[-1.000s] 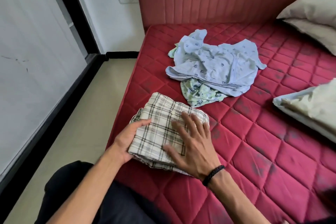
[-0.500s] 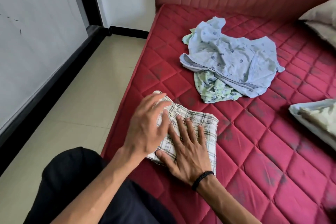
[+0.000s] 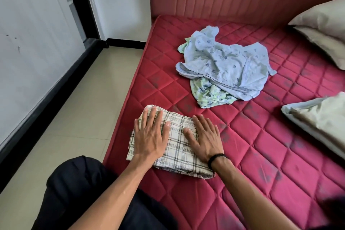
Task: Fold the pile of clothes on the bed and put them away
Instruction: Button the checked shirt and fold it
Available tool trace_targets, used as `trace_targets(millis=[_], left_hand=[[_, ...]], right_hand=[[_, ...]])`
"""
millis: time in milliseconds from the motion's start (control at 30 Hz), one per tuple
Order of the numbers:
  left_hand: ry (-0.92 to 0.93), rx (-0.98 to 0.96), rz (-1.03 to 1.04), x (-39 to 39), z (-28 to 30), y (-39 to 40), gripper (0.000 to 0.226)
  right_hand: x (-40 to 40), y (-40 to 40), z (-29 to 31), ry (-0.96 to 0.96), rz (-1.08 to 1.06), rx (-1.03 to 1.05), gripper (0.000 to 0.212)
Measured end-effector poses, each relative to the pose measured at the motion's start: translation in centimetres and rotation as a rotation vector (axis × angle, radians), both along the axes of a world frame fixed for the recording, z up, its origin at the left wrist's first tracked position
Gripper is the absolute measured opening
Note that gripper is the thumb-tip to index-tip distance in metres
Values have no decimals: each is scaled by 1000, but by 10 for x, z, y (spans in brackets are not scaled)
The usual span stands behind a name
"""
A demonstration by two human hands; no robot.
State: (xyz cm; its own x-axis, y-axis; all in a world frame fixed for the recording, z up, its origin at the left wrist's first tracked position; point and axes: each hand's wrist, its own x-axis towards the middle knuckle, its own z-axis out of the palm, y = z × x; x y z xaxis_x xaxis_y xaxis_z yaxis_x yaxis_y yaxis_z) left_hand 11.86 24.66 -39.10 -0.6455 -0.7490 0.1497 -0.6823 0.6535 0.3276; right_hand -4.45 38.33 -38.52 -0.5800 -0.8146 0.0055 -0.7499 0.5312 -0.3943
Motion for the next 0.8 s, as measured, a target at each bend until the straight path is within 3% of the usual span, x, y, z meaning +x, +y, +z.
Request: trace_targets(millis=[67,167,233,333,500,667,800], left_hand=[[-62,46,-12,-2,4,0,72],[-140,90,20,-11,17,-4,75],[-54,0,35,-25,30,-2,65],[183,-127,-115,-64,41,9,36],[75,206,-408,-138,49,30,28],[-61,436,-417,-165,54,21,9],[-59,626,-326,-173,52,4,13]], right_hand=[[7,11,-2,-135,-201,-194,90],[28,37,-13,-245,-303,-420,87],[38,49,-21,-211,-296,-458,83],[43,53,-27,-172,-314,-496,74],[42,54,-23,-191,-341,-616,56],[19,54,-14,-362,-468,-741,30],[2,46,-12,-383,-393,-648,32]])
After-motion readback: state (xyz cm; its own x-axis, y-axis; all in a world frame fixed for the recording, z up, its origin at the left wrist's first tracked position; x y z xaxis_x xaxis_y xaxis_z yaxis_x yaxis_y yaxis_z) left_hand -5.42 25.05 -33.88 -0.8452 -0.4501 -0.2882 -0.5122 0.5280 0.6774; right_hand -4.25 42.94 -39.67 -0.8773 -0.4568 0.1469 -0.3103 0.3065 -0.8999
